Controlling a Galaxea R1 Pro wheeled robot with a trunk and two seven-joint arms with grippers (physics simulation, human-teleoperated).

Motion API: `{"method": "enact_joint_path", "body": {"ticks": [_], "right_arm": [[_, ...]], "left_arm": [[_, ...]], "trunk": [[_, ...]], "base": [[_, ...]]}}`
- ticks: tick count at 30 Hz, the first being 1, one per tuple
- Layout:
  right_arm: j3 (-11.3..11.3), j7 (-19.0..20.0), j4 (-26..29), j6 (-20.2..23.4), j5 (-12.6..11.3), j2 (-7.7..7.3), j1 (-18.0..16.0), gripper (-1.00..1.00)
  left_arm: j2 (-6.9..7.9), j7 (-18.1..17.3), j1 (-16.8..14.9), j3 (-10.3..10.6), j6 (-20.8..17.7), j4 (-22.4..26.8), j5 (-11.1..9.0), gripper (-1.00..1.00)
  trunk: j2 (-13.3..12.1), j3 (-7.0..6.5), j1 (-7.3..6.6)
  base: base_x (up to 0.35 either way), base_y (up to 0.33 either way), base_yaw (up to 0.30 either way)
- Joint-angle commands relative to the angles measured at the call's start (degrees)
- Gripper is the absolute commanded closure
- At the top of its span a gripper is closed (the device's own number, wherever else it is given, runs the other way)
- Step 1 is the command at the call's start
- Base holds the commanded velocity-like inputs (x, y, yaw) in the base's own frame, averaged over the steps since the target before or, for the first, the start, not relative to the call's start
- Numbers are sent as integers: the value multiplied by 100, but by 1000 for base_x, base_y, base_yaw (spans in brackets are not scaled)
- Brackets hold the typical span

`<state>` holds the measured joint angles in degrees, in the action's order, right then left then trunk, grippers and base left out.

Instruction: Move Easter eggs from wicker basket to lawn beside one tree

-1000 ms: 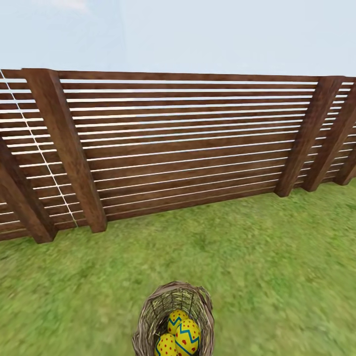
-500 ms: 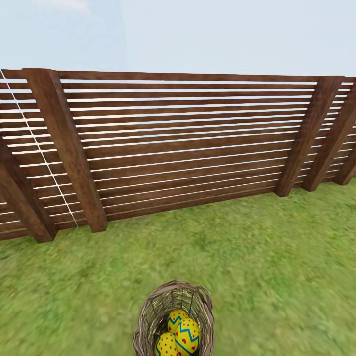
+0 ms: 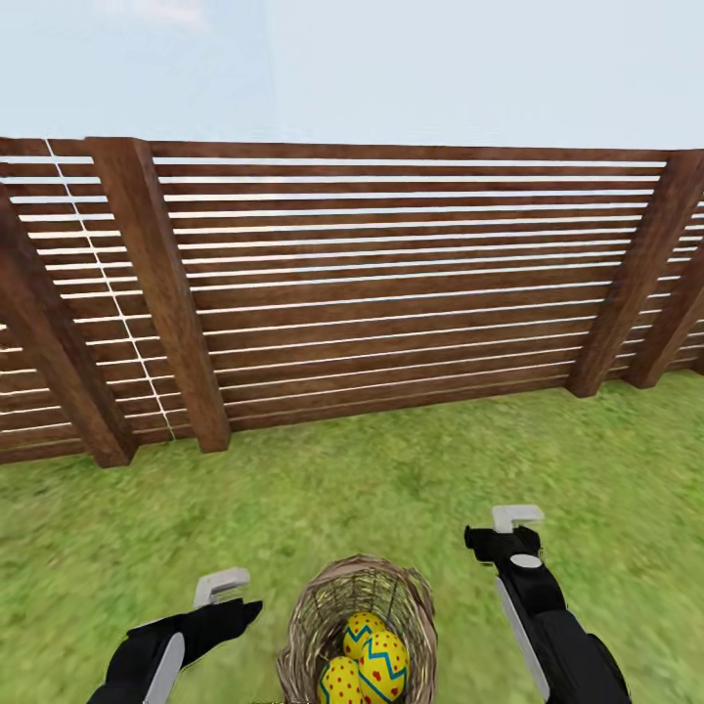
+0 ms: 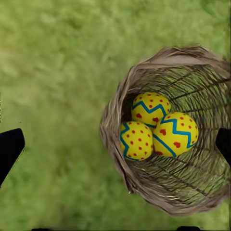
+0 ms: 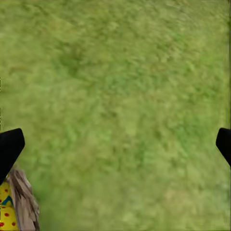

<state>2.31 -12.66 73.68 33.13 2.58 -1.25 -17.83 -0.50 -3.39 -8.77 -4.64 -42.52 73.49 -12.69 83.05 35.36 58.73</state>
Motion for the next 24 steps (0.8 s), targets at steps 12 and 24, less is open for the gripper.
{"method": "enact_joint_path", "body": {"ticks": [12, 24], "right_arm": [[499, -181, -212, 35, 10, -27, -184, -100], [1050, -184, -354, 35, 15, -42, -185, -100]], "left_arm": [[-6, -4, -125, -23, -18, 132, -139, -100], [-86, -4, -125, -5, -11, 88, -146, -100]], "trunk": [[3, 6, 0], [3, 27, 0]], "base": [[-31, 0, 292], [-208, -152, 280]]}}
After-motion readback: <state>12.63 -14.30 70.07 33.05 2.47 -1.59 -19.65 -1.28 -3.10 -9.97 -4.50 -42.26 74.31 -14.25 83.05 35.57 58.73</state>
